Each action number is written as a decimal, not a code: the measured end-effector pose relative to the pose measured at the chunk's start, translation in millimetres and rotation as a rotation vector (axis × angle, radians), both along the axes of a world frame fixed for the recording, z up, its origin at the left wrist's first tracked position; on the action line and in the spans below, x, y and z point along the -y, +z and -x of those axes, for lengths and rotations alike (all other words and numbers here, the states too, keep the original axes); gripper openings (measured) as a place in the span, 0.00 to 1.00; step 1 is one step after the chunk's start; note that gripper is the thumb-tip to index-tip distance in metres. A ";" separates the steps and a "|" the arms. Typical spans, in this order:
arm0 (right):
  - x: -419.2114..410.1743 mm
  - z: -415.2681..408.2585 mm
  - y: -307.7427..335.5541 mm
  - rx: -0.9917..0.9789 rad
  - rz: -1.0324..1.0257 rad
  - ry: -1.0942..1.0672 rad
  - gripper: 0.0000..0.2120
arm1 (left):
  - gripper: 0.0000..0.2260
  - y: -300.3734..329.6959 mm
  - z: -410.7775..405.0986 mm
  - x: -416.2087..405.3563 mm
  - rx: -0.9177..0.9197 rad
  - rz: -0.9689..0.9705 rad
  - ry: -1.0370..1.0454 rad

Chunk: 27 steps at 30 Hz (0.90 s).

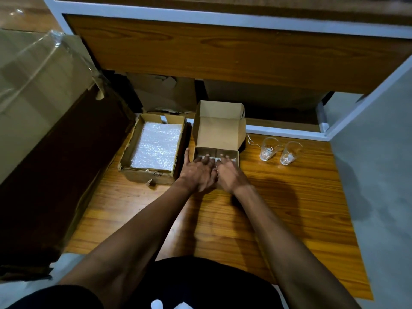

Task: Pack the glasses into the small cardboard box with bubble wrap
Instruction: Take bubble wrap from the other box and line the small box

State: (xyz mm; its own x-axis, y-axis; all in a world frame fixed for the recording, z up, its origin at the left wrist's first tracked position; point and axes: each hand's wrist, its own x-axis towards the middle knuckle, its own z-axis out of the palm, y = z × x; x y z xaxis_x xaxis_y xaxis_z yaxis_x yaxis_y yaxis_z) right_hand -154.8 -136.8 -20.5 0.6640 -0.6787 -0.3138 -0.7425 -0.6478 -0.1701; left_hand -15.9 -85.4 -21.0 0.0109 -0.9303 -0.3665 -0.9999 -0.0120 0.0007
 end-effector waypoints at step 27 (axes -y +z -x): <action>-6.4 5.3 -7.1 -0.347 0.151 0.133 0.46 | 0.46 -4.6 0.5 -4.7 0.237 -0.070 -0.191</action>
State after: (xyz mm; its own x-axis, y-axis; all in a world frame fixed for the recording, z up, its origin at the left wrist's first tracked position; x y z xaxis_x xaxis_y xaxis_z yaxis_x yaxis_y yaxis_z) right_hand -160.1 -130.4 -27.6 0.6211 -0.6496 -0.4384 -0.6472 -0.7406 0.1806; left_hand -16.4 -80.7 -25.6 -0.0684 -0.8964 -0.4379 -0.9563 0.1840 -0.2273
